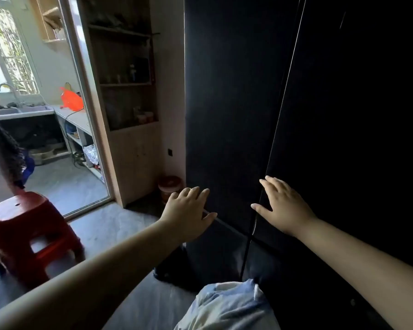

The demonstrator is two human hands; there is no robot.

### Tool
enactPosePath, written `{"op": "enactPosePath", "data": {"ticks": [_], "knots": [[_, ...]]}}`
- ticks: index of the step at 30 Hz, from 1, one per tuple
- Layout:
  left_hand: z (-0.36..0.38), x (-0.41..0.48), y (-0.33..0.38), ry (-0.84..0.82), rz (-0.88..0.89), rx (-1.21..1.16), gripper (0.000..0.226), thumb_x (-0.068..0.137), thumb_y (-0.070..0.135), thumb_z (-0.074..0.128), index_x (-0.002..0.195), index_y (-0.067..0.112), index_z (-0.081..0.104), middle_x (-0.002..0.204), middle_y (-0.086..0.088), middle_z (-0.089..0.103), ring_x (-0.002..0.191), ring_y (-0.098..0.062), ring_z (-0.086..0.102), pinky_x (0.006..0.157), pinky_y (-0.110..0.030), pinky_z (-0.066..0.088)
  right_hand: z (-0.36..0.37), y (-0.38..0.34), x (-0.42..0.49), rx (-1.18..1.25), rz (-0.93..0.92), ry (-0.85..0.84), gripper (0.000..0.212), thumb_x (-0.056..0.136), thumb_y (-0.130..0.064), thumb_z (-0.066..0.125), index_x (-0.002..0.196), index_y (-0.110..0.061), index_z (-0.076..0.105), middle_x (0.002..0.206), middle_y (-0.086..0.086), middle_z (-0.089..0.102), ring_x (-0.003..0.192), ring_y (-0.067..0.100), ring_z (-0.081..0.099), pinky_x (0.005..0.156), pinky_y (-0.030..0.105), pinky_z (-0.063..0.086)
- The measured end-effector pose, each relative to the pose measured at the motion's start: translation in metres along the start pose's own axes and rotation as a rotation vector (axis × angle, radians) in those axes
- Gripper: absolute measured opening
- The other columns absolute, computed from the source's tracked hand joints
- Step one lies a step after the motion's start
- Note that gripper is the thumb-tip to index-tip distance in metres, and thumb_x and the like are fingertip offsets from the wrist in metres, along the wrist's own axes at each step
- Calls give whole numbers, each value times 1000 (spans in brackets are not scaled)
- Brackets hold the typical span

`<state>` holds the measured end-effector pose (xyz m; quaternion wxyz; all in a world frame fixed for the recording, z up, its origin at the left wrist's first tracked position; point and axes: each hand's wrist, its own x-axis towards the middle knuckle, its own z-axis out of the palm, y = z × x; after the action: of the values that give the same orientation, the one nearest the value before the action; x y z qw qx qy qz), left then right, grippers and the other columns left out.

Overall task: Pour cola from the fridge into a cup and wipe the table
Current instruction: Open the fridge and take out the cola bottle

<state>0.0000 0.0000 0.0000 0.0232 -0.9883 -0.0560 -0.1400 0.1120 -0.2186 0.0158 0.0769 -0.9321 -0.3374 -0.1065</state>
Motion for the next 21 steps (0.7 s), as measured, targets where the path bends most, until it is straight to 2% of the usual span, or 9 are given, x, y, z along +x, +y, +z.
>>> {"op": "enactPosePath", "data": {"ticks": [6, 12, 13, 16, 21], "knots": [[45, 58, -16, -50, 24, -91, 71, 94, 60, 37, 151, 21, 23, 153, 2, 33, 142, -19, 29, 111, -37, 29, 24, 14, 51, -101, -18, -23, 72, 95, -53, 36, 151, -15, 11, 160, 3, 5, 147, 17, -1, 117, 31, 6], [102, 123, -37, -130, 83, -249, 71, 93, 60, 39, 151, 22, 24, 153, 3, 34, 140, -19, 33, 111, -37, 30, 50, 31, 103, -304, -25, -51, 70, 97, -47, 38, 151, -13, 9, 160, 6, -3, 147, 21, -7, 118, 35, -1], [111, 134, -39, -159, 85, -285, 70, 93, 60, 39, 151, 22, 23, 154, 3, 33, 141, -18, 31, 111, -37, 29, 55, 35, 112, -358, -42, -36, 70, 96, -45, 42, 150, -12, 14, 160, 8, 2, 147, 23, -3, 117, 36, -1], [136, 160, -45, -264, 68, -412, 69, 95, 58, 39, 152, 24, 22, 155, 2, 30, 141, -20, 30, 112, -37, 28, 73, 52, 133, -566, -116, 15, 71, 83, -39, 64, 141, -6, 40, 152, 15, 30, 142, 31, 24, 117, 43, 14], [190, 190, -48, -475, -115, -782, 67, 94, 55, 43, 150, 21, 28, 152, -6, 37, 136, -23, 40, 109, -36, 34, 94, 79, 151, -803, -200, 3, 75, 77, -35, 69, 140, -5, 42, 151, 17, 32, 141, 33, 27, 113, 46, 15]]}}
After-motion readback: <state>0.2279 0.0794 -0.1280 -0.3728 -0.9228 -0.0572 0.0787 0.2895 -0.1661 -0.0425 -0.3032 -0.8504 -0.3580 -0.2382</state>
